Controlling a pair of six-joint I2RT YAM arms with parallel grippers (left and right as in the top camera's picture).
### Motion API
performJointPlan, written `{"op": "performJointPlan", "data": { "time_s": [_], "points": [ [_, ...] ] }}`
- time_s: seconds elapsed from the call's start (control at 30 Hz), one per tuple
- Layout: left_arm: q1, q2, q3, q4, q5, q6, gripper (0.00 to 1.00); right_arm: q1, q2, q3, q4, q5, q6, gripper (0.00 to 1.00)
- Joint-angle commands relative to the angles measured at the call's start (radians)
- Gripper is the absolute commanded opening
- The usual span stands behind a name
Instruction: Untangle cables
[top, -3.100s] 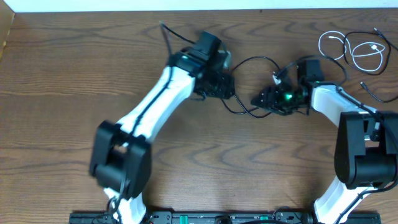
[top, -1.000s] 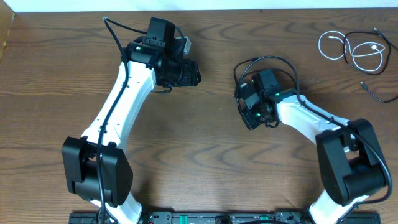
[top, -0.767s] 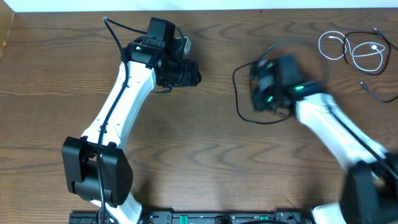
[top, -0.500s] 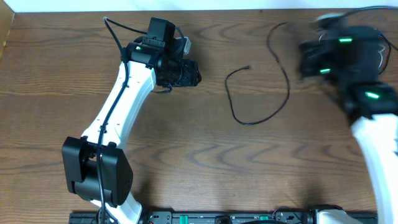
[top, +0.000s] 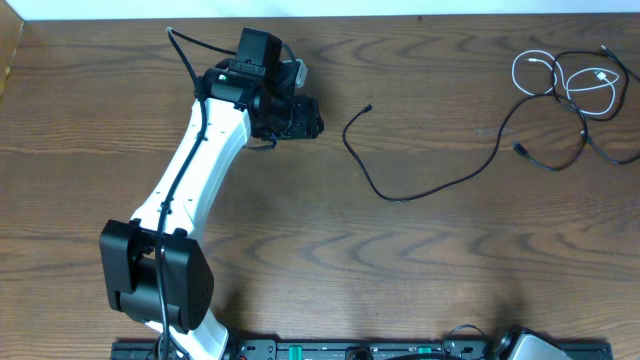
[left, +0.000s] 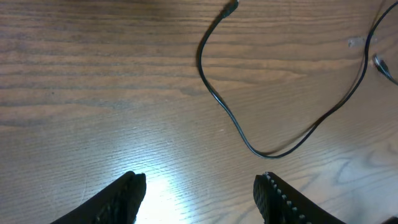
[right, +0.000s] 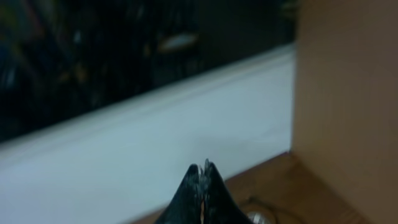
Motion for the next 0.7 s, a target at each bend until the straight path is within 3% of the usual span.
{"op": "performJointPlan", "data": {
  "time_s": [0.0,0.17,0.47,0.67],
  "points": [
    [0.002,-0.027,-0.005,-0.001,-0.006,0.017,0.61,-0.049,0.087,0.118,-0.078,-0.037,-0.006,0.01],
    [0.002,-0.027,-0.005,0.003,-0.006,0.017,0.61,-0.033,0.167,0.146,-0.277,-0.092,-0.073,0.02],
    [0.002,-0.027,-0.005,0.004,-0.007,0.018,0.61,-0.023,0.389,0.146,-0.515,-0.149,-0.075,0.51],
    [0.002,-0.027,-0.005,0.003,-0.007,0.017,0.61,0.007,0.579,0.146,-0.527,-0.167,0.063,0.59]
  ]
}}
